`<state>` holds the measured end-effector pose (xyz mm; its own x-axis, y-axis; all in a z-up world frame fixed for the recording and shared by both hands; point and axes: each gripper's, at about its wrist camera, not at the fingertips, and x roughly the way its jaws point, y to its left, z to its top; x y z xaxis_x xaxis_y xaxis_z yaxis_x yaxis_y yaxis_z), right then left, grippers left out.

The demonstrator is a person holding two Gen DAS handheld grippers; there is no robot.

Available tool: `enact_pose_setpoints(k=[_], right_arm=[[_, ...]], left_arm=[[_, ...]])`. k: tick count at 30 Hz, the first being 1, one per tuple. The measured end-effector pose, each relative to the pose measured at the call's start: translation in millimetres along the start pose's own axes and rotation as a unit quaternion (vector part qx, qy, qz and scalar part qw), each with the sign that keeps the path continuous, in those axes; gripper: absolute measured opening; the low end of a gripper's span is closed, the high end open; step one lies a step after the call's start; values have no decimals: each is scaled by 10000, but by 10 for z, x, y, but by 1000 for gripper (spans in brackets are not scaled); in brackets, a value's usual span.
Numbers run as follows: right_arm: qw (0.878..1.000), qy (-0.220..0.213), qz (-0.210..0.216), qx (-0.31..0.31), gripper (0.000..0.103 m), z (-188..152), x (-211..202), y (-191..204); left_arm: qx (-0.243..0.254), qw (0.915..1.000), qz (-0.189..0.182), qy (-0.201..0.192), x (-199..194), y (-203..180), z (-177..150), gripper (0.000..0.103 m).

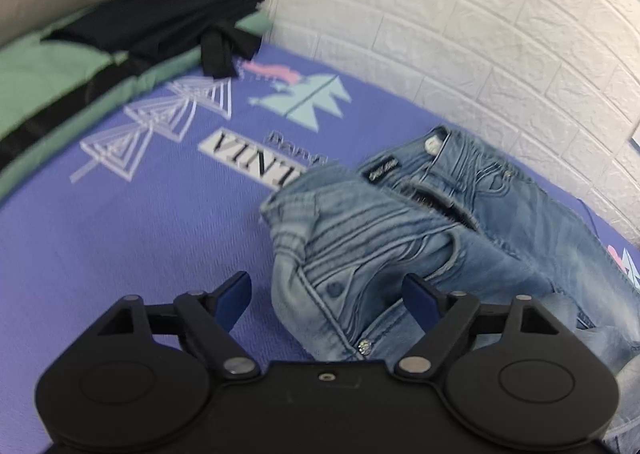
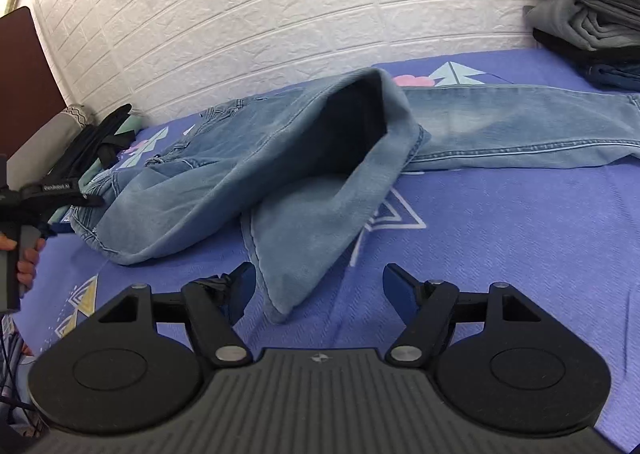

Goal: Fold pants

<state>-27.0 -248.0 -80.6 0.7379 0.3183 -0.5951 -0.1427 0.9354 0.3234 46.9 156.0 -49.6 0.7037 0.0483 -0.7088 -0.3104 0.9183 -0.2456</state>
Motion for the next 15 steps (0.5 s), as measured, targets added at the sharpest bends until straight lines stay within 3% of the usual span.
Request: enact_pose_setpoints(k=[1,2,3,4,5,7,9,13,15], right_arm=[[10000,21,-4,1,103,11,39,-11],[10000,55,10,-1,97,26,89,-27],[9999,146,50,-24,35,39,131,-44],[9996,278,55,-58,7,75,161,-64],[9995,264,-3,-156,6,130,145,-67],[9950,-46,-535,-843,6,274,-20,-29],[9830,-407,-1154,-1372,5,489,-242,-92],[9591,-1090,-2072,-1592,5,717,-911,-352],[9581,-1109,-2106,-1595,7,554,-1210,-456]], left_arm=[[-98,9999,-60,39,47,16,-6,103],[-195,9997,-139,29,75,22,-10,103],[-243,9995,-190,-19,82,9,-6,85],[-232,9993,-298,7,84,-14,11,48],[-226,9984,-500,96,80,-31,39,0],[-327,9973,-651,76,11,-42,129,0],[-279,9969,-727,-103,-110,-46,269,0],[-238,9939,-1048,-258,-349,-27,409,0],[-30,9950,-972,-225,-379,-39,337,0]])
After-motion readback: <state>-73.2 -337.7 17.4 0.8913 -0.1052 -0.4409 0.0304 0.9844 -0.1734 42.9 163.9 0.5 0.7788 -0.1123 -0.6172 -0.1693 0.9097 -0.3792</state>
